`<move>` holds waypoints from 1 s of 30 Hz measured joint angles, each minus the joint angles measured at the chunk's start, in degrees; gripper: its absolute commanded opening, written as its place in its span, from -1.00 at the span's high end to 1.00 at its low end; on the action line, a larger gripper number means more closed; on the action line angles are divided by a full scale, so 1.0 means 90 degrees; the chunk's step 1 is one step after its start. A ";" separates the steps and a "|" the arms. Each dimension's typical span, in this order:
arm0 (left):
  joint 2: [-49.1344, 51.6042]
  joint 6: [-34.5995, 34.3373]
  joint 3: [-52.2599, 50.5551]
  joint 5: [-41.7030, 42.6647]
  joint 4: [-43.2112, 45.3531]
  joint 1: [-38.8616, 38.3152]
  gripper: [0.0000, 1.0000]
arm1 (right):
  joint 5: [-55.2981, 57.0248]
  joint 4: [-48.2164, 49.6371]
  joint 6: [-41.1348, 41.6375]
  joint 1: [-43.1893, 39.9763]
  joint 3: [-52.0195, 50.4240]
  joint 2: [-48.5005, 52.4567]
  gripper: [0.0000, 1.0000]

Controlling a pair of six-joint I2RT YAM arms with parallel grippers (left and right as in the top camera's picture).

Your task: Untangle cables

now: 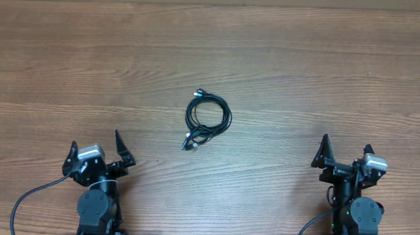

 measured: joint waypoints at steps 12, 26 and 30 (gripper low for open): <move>0.0000 0.0000 0.0000 -0.0119 0.0007 0.0000 -1.00 | 0.0000 -0.0002 0.0000 0.0000 0.0002 0.0000 -1.00; 0.0002 -0.0007 0.0000 0.0699 0.0452 0.0000 -0.99 | 0.0000 0.0000 0.0000 0.0000 0.0002 0.0000 -1.00; 0.0002 0.0313 0.0022 0.1722 0.0369 0.0000 -1.00 | 0.0000 0.0000 0.0002 0.0000 0.0002 0.0000 -1.00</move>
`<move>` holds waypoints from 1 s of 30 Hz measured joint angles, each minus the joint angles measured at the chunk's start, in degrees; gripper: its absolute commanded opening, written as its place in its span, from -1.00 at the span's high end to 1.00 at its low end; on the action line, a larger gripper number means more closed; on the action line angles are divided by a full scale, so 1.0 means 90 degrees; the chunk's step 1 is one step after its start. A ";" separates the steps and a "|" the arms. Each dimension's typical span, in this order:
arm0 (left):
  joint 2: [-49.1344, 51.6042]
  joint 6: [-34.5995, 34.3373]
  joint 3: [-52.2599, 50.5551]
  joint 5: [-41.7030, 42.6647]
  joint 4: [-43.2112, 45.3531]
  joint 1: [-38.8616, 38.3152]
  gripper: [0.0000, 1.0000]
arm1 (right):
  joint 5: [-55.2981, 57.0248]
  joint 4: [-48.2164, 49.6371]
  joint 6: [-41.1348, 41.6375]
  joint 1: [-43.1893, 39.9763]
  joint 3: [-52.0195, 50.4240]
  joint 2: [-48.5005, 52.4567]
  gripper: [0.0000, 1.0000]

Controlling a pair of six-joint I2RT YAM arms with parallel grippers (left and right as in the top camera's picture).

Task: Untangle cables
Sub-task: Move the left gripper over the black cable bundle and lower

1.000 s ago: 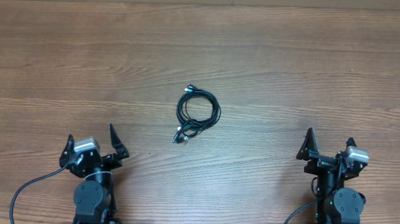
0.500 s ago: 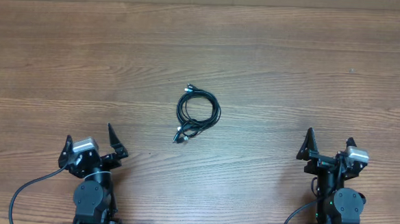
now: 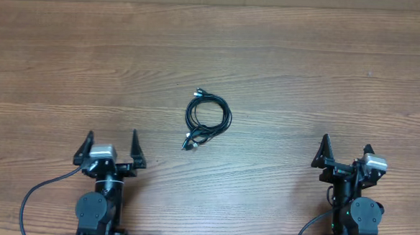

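A small coil of black cables [image 3: 207,120], looped and tangled with connector ends at its top and lower left, lies on the wooden table [image 3: 306,72] near the middle. My left gripper [image 3: 113,143] stands open near the front left, below and left of the coil, with nothing between its fingers. Open as well, my right gripper [image 3: 346,148] sits at the front right, well away from the coil.
Both arm bases sit at the table's front edge, each with a black supply cable [image 3: 33,198] trailing off. The table's back edge runs along the top of the overhead view.
My left gripper has shifted a little to the right and turned to point straighter up the table. The right gripper and the cable coil have not moved.
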 measured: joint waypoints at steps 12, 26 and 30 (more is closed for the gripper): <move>0.0743 -0.0153 0.4226 0.1343 -0.4112 -0.0002 -0.99 | 0.0000 -0.0002 0.0000 0.0000 -0.0002 0.0000 -1.00; 0.5255 -0.0170 0.7698 0.2909 -0.7118 -0.0002 -1.00 | 0.0000 0.0000 0.0000 0.0000 0.0000 0.0000 -1.00; 0.6190 -0.0396 0.7776 0.3288 -0.7225 -0.0002 -0.99 | 0.0000 0.0000 -0.0002 0.0000 0.0000 0.0000 -1.00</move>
